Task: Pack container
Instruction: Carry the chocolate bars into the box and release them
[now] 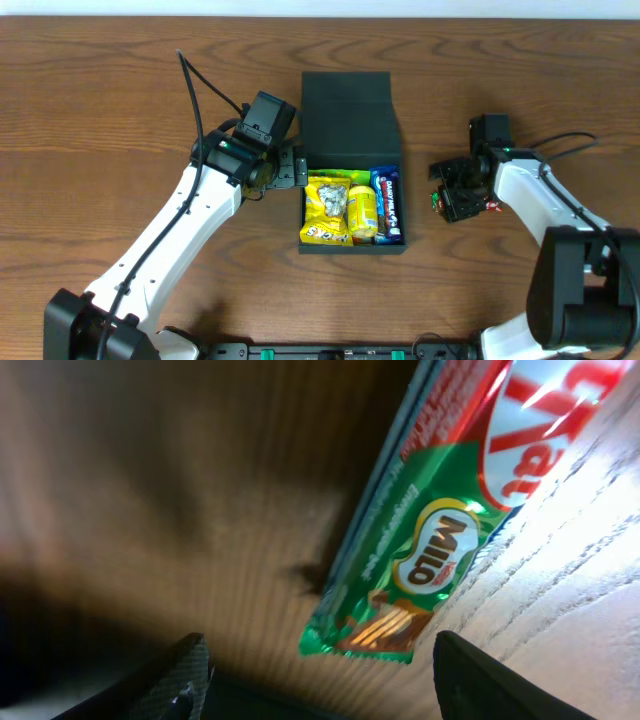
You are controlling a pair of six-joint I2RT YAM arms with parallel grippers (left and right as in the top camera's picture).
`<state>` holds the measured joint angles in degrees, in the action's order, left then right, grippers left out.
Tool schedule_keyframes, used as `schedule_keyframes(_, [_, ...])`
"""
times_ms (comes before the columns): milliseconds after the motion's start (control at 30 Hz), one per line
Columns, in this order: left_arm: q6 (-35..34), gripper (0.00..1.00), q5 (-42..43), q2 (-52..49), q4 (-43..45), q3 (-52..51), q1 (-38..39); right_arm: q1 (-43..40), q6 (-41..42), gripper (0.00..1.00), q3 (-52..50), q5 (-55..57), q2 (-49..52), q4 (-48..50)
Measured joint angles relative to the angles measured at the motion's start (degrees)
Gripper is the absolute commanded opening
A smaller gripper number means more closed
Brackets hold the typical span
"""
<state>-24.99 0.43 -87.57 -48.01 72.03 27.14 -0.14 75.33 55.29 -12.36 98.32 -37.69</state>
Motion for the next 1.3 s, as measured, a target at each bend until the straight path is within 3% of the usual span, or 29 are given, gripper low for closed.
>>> schedule_keyframes(300, [0.0,0.95,0.0,0.0,0.0,0.0,0.0,0.0,1.8,0.61,0.0,2.6,2.3,0.0])
schedule_keyframes(400, [0.0,0.95,0.0,0.0,0.0,0.0,0.0,0.0,2.3,0.51,0.0,4.0,2.3,0.0])
schedule_keyframes(500, [0.0,0.95,0.0,0.0,0.0,0.0,0.0,0.0,2.5,0.28,0.0,5.4,2.4,0.0])
schedule_keyframes(633, [0.0,0.95,0.0,0.0,-0.1,0.0,0.0,-0.3,2.4,0.06,0.0,5.9,2.5,0.1])
schedule_keyframes(733, [0.0,0.95,0.0,0.0,-0.5,0.0,0.0,-0.6,0.0,0.02,0.1,5.6,2.4,0.0])
schedule_keyframes(833, [0.0,0.95,0.0,0.0,-0.8,0.0,0.0,-0.7,-5.6,0.02,0.9,3.7,2.6,-0.8])
schedule_keyframes(967, [0.0,0.95,0.0,0.0,-0.9,0.0,0.0,-0.5,-19.1,0.02,7.5,-2.3,3.2,-5.7])
schedule_keyframes(1133, [0.0,0.95,0.0,0.0,-0.9,0.0,0.0,3.2,-39.6,0.02,20.6,-6.0,3.2,-20.9])
schedule_keyframes(1300, [0.0,0.95,0.0,0.0,-1.0,0.0,0.0,10.4,-52.4,0.02,25.6,-7.0,3.2,-29.4])
